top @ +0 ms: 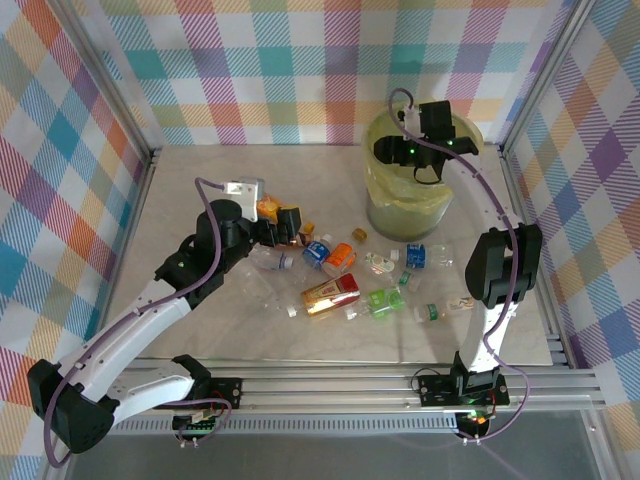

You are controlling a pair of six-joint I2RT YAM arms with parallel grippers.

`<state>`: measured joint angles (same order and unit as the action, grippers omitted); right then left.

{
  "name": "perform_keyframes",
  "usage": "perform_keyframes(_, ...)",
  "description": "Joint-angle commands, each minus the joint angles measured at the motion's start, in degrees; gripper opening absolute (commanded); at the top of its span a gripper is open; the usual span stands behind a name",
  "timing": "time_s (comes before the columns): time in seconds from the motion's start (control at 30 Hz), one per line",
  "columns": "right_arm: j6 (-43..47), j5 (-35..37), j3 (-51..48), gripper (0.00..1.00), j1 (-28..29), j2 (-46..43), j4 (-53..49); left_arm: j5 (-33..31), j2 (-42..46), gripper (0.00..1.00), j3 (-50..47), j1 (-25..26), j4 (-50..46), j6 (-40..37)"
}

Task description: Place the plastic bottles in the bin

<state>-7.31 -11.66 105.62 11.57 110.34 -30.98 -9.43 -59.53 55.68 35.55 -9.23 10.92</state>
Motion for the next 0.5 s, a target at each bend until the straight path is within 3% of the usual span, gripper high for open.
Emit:
perform_keyframes(0.0,-0.3,-2.1,1.9,0.7,-0.5,-0.5,-1.0,-1.3,0.3,1.0,1.7,0.6,-0.8,0.6)
perform_keyframes(0.33,2.4,2.1,10.5,0.84,-0.5,-4.7,-9.5,-2.0,0.7,1.0,1.8,0.6,-1.2,1.5)
perform_keyframes(0.47,1.2,4.9,12.1,0.99,-0.5,-8.1,-12.6,-2.6,1.1,1.0,1.6,0.6,-1.5,2.1)
